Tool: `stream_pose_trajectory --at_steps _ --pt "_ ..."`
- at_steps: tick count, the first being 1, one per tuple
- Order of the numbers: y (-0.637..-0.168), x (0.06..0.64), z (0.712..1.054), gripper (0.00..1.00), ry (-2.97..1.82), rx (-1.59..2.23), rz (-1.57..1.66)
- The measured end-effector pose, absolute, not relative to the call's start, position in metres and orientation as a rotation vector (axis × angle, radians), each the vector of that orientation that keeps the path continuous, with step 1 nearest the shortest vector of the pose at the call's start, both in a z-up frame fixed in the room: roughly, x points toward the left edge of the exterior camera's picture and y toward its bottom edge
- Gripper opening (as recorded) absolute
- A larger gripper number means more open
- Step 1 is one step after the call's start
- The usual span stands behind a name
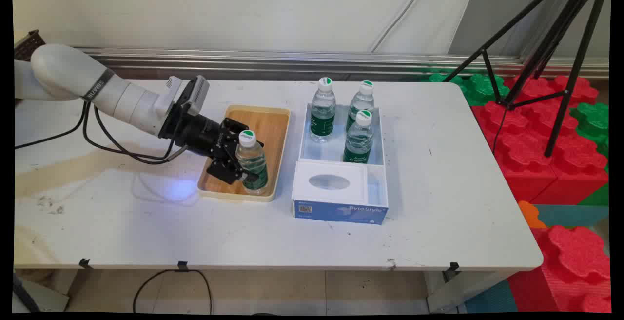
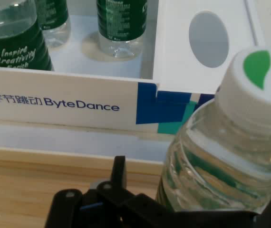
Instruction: Pick up the green bottle from the white box
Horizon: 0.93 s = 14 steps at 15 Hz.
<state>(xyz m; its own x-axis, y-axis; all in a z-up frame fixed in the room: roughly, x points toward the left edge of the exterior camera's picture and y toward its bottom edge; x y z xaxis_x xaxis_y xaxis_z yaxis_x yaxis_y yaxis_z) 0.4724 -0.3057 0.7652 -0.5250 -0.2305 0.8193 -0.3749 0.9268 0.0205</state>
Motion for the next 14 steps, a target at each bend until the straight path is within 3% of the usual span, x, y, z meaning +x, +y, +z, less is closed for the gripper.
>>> stream_pose_trajectory --at_steps 8,14 --pt "-0.294 0.493 0.777 1.0 -2.173 0.439 0.166" --pt "-0.279 0.517 0.805 1.0 -2.201 0.439 0.152"
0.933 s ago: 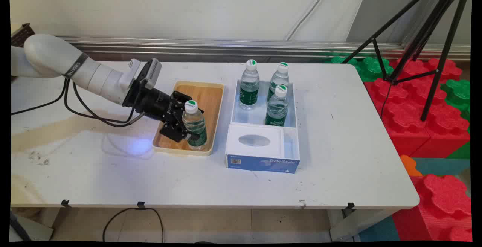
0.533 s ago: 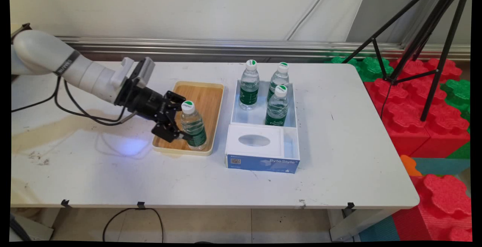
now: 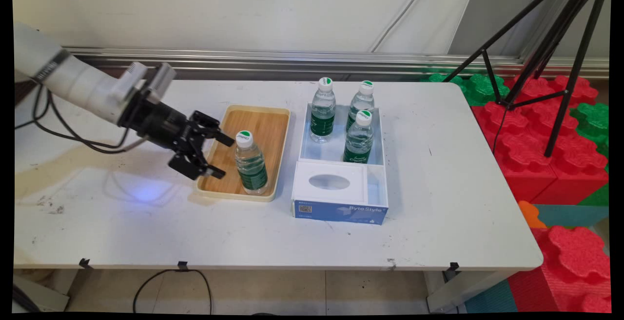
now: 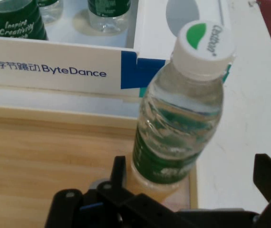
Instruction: Pick up the green bottle from the white box
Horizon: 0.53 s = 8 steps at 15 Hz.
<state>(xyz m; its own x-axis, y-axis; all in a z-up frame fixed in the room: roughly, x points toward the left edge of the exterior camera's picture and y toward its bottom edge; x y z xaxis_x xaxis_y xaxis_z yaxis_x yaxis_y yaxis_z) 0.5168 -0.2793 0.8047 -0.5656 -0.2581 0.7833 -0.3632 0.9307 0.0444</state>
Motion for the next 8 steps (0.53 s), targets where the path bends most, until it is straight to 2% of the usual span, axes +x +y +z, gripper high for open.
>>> stream_pose_trajectory --at_steps 8 --pt "-0.274 0.546 0.854 1.0 -2.223 0.46 0.229"
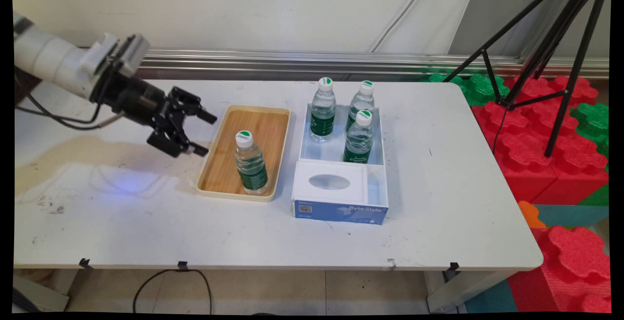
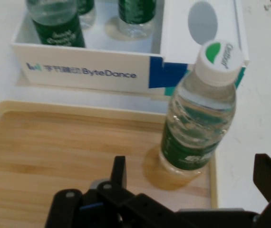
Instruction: Pick up the green bottle from the white box
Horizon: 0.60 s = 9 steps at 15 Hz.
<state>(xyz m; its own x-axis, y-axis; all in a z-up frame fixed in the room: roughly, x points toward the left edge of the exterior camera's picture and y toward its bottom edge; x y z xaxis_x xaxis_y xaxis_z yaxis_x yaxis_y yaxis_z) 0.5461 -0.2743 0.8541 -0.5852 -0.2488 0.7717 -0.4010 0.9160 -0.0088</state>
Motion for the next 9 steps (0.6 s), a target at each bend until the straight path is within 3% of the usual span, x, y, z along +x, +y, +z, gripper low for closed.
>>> stream_pose_trajectory --at_steps 9 --pt "-0.293 0.547 0.902 1.0 -2.188 0.429 0.353"
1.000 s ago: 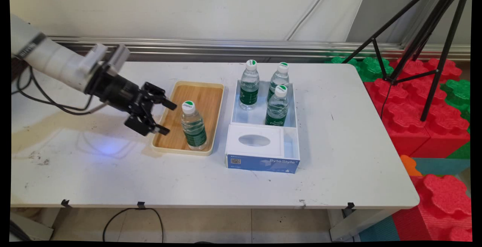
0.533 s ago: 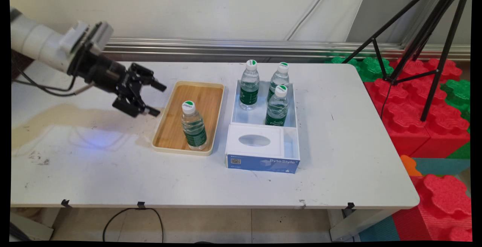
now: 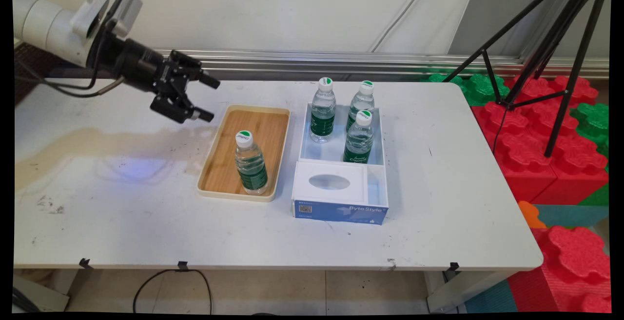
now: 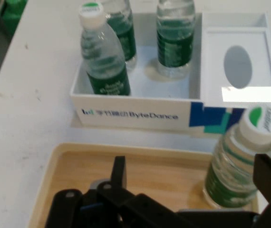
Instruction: Pick up the green bottle from the white box
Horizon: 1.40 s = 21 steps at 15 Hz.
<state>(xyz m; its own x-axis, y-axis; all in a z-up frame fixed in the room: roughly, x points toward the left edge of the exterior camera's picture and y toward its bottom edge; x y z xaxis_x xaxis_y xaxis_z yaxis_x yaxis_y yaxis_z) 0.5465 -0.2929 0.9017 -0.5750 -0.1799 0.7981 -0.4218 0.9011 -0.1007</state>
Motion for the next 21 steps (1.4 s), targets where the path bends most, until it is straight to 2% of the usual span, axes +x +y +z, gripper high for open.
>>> stream_pose_trajectory --at_steps 9,21 --pt "-0.327 0.526 0.898 1.0 -2.15 0.397 0.413" --pt "-0.372 0.49 0.834 1.0 -2.117 0.407 0.472"
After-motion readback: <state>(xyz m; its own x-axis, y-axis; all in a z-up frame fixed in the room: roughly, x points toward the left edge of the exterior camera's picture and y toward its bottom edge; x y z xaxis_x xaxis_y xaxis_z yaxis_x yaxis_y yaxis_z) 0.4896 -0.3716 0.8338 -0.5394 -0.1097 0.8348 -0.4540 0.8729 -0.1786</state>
